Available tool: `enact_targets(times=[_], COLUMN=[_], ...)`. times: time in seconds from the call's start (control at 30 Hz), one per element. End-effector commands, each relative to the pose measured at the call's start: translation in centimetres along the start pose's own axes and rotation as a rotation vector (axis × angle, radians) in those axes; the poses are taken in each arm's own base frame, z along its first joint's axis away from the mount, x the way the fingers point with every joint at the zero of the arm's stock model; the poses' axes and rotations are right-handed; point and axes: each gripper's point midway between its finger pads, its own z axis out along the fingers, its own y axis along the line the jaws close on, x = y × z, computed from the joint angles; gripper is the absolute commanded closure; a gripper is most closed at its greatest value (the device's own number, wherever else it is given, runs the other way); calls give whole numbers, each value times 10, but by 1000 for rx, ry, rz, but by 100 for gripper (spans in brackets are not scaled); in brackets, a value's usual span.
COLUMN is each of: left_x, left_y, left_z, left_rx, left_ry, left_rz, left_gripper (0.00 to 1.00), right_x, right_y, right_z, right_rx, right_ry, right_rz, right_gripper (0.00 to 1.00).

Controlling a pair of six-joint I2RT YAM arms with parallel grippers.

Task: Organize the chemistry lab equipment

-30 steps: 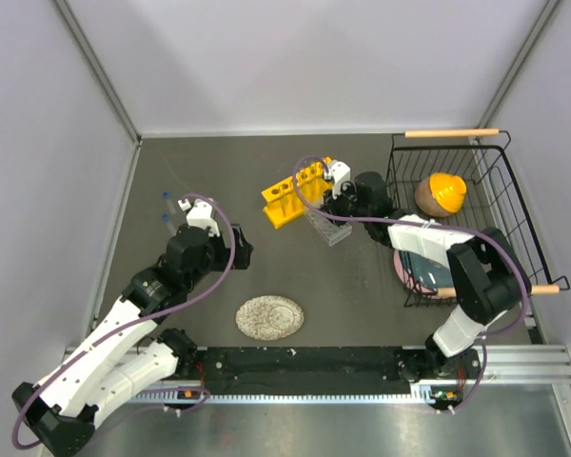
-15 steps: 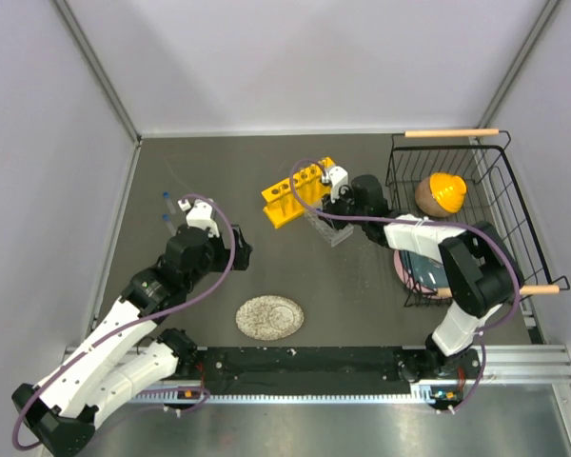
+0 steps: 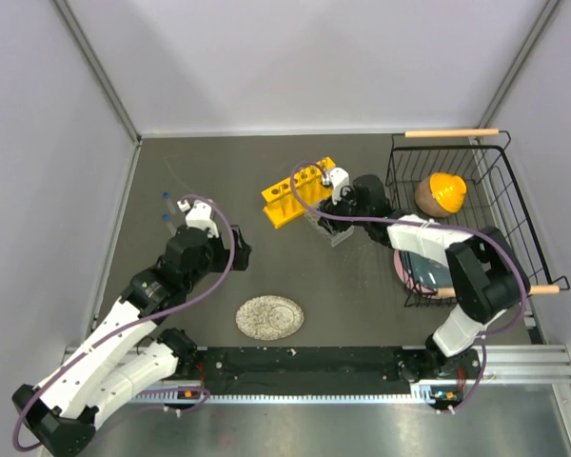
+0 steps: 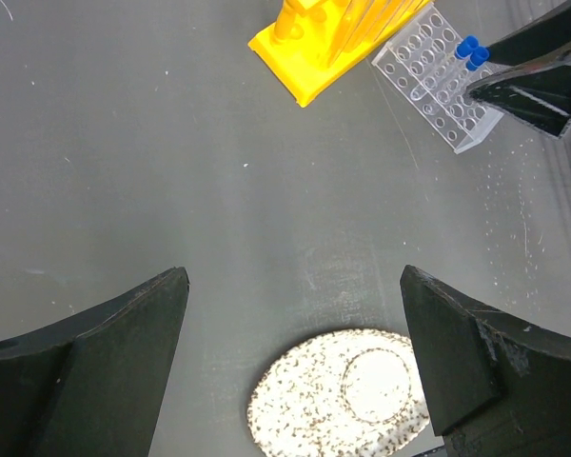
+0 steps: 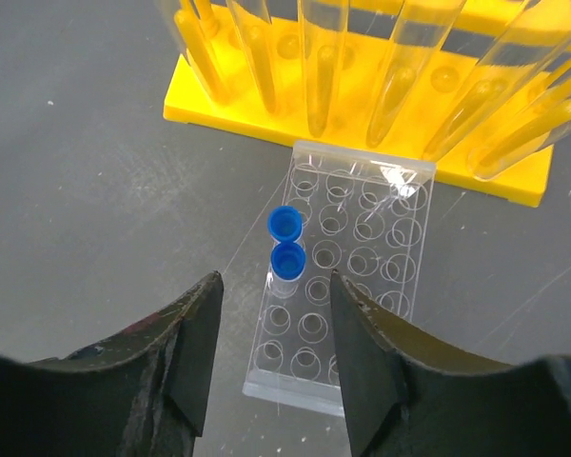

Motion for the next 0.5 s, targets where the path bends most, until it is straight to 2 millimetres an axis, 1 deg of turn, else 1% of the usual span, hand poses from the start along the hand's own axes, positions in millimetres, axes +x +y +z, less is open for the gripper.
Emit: enact_targets(times=[0.0,0.07,0.1,0.13,0.17,0.2,0.23,0.27,0.3,0.33,0.37,0.4,0.43,0.47], left_x=[-7,-9,-11,-11,-14,-14,-16,-20,-19,-24,-26,-26,-31,-35], left_y=[-1,1,1,6,8,9,17,19,23,32,37,44,55,64], left_z=[2,4,4,6,6,8,10,10,13,15,17,21,23,25], left_rx=[-2,-8,-9,-23,-28,-30,-53,-56,-65,-80,-88,-101,-118,-139], left_ry=[-14,-15,-15,-15,-18,-10,-11,-12,-3,-4,-3,11,8,4], left_rz=[-22,-30,-34,-42,-42,-44,-58,-65,-67,-90,-102,-111,-147,-164], left_gripper=[1,1,1,1,1,1,1,1,1,1,1,1,1,1], right_x=[-42,-43,-50,-51,-48,-55,-59,-51,-53,-60,-62,-56,-65,-67], right_y=[6,7,8,11,13,17,18,21,25,27,28,32,34,35], right_z=[-26,-33,-41,-44,-49,-57,-62,-69,-74,-85,-92,-101,-112,-119], right_rx=[9,8,4,-6,-15,-27,-34,-53,-80,-86,-94,-132,-140,-153], right_ry=[-97,-89,-106,-106,-88,-102,-107,-71,-75,-93,-95,-73,-95,-96], right_rz=[-84,-95,-116,-128,-145,-159,-170,-169,-194,-208,-211,-203,-212,-205], right_gripper=[45,40,34,32,32,30,28,27,26,25,23,22,20,20])
